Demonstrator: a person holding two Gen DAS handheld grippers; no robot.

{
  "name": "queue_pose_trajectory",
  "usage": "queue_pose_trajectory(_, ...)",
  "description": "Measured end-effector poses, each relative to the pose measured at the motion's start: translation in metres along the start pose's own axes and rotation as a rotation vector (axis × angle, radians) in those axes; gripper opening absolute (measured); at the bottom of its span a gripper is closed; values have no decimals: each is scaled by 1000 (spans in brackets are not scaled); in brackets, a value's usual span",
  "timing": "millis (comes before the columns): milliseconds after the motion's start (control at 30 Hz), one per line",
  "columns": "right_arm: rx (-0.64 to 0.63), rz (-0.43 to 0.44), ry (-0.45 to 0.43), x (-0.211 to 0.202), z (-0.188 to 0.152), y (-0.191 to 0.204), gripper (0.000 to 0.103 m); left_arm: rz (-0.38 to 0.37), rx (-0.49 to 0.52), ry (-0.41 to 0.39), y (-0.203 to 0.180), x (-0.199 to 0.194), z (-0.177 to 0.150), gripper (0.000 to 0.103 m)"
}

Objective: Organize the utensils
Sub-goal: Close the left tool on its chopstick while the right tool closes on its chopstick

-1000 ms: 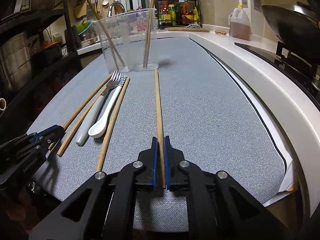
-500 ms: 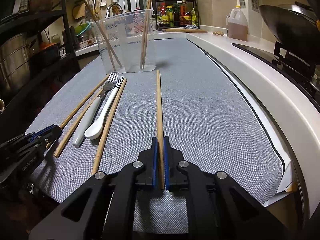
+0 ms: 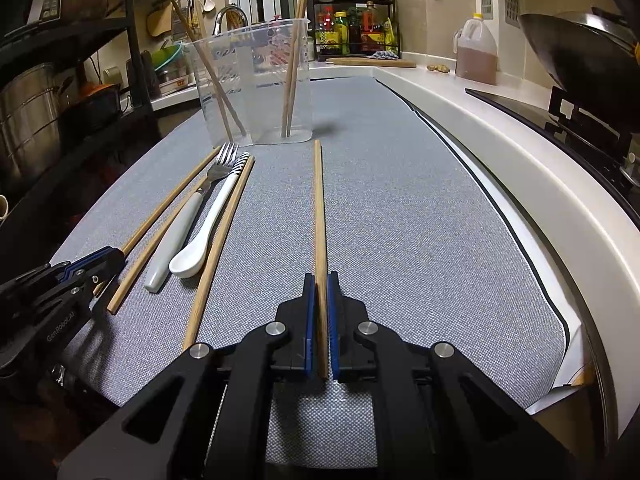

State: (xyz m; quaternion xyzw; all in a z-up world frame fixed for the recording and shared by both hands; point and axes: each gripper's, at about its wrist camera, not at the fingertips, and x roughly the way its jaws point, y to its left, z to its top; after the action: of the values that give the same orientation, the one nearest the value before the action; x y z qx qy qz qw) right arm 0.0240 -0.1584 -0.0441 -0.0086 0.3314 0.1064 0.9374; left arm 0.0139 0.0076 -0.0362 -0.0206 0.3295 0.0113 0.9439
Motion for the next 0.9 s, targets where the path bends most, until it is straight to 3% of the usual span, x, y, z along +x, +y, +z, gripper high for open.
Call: queue_pose_trajectory(900,-14,-2,-5,0,2,0,6,3,4,-1,-1,0,0,6)
